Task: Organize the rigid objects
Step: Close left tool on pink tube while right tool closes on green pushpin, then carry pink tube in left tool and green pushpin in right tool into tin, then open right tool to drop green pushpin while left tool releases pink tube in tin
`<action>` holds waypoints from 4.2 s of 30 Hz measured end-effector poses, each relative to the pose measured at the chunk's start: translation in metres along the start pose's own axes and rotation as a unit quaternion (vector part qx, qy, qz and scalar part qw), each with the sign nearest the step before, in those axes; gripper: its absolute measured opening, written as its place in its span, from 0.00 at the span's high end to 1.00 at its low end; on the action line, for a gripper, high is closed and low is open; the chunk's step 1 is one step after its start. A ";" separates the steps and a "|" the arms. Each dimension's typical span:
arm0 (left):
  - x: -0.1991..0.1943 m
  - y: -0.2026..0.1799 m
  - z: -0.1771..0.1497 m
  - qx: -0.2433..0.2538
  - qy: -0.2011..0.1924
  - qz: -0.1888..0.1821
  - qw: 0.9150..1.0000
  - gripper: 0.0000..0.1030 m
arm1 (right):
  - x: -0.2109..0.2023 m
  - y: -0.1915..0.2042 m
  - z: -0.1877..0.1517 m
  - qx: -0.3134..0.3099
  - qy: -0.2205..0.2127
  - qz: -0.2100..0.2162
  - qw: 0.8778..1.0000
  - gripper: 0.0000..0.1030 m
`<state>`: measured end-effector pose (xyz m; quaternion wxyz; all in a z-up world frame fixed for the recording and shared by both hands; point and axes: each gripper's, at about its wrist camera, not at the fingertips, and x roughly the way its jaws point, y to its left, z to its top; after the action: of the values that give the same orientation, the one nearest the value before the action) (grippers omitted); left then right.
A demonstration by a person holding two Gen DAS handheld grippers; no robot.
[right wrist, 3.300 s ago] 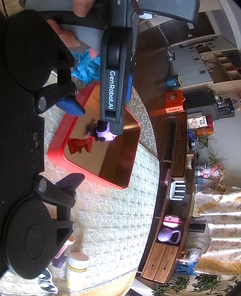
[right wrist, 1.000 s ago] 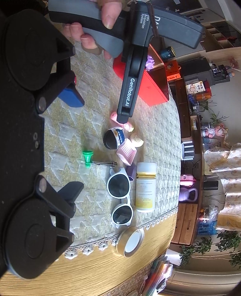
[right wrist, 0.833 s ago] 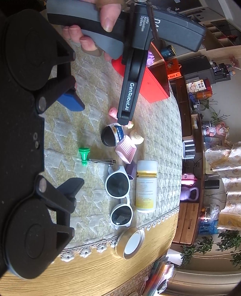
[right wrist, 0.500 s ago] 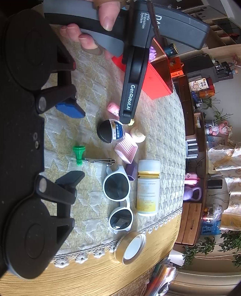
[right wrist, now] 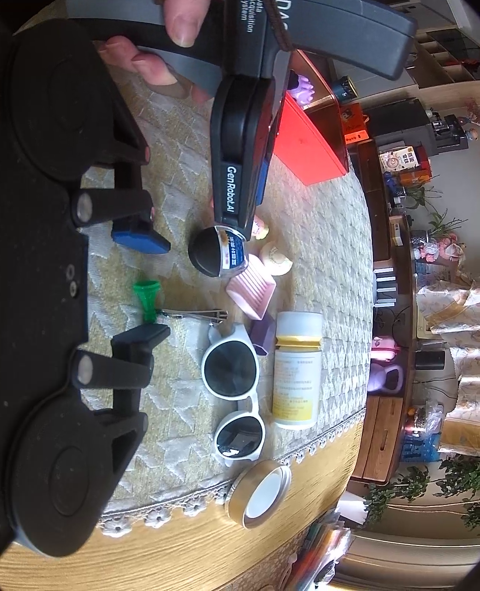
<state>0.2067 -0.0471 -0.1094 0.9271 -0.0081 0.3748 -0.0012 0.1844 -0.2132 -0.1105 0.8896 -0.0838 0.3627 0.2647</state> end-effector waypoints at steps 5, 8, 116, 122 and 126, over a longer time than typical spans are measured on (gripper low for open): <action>-0.001 -0.002 -0.001 0.007 -0.001 -0.009 1.000 0.84 | -0.001 0.003 -0.002 -0.005 0.001 -0.013 1.000 0.70; -0.002 -0.002 -0.001 0.007 -0.001 -0.010 1.000 0.85 | -0.003 0.001 -0.002 0.000 0.000 -0.014 1.000 0.76; -0.046 0.228 0.007 -0.095 0.046 0.104 0.989 0.85 | 0.128 0.206 0.140 -0.162 0.039 0.042 0.985 0.75; -0.049 0.227 0.005 -0.096 0.045 0.105 0.989 0.85 | 0.123 0.202 0.140 -0.148 0.037 0.046 0.987 0.70; -0.052 0.226 0.004 -0.099 0.043 0.098 0.989 0.85 | 0.117 0.198 0.139 -0.130 0.035 0.055 0.989 0.66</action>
<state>0.1713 0.1791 -0.0736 0.9002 -0.0626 0.4119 0.1264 0.2324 0.0492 -0.0819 0.8418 -0.1880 0.3604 0.3551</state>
